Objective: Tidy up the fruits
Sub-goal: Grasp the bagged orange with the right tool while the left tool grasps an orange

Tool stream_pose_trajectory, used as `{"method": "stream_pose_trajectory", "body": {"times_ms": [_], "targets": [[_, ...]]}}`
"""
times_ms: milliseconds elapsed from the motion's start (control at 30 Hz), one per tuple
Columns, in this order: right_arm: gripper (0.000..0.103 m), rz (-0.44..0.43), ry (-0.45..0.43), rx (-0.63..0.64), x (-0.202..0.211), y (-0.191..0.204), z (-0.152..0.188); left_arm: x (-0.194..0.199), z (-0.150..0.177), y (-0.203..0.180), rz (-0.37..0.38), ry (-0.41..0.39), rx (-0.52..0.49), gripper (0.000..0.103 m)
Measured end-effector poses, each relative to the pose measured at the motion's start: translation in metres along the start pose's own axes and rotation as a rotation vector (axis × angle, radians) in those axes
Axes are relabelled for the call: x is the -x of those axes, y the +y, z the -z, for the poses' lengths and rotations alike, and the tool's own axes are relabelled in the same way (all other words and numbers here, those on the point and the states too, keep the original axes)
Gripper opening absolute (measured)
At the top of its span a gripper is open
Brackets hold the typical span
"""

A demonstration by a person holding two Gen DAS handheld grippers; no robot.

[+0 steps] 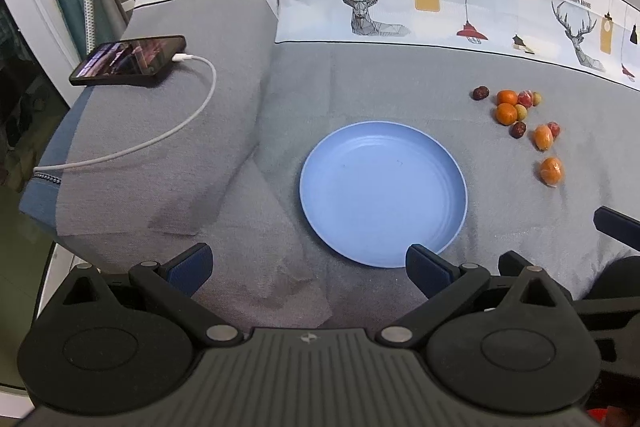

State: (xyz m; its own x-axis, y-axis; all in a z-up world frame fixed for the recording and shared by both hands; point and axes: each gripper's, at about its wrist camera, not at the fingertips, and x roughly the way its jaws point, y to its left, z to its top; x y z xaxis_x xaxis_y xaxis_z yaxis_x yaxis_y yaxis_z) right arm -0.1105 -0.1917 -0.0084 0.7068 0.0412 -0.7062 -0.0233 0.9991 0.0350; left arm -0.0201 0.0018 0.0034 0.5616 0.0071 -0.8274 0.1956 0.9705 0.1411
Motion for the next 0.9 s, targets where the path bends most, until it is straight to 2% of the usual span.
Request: {"method": "stream_pose_trajectory", "body": {"times_ms": [133,300,433,567,733,900], "targets": [[0.103,0.02,-0.027,-0.046,-0.007,-0.011,0.001,-0.009,-0.005,-0.003,-0.009,0.024,0.002,0.103],[0.103,0.099,-0.061,-0.144,-0.021,-0.046,0.003,-0.022,-0.02,-0.018,-0.018,0.028,-0.027,0.103],[0.103,0.177,-0.035,-0.212,-0.044,-0.081,0.009,-0.038,-0.043,-0.042,0.026,0.03,-0.051,0.103],[0.102,0.213,-0.019,-0.25,-0.079,-0.117,0.013,-0.068,-0.075,-0.079,0.096,0.028,-0.083,0.103],[0.102,0.269,0.0,-0.234,-0.128,-0.155,0.017,-0.127,-0.12,-0.145,0.166,0.036,-0.155,0.103],[0.101,0.266,0.027,-0.234,-0.174,-0.178,0.021,-0.191,-0.162,-0.215,0.24,0.075,-0.232,0.103]]}}
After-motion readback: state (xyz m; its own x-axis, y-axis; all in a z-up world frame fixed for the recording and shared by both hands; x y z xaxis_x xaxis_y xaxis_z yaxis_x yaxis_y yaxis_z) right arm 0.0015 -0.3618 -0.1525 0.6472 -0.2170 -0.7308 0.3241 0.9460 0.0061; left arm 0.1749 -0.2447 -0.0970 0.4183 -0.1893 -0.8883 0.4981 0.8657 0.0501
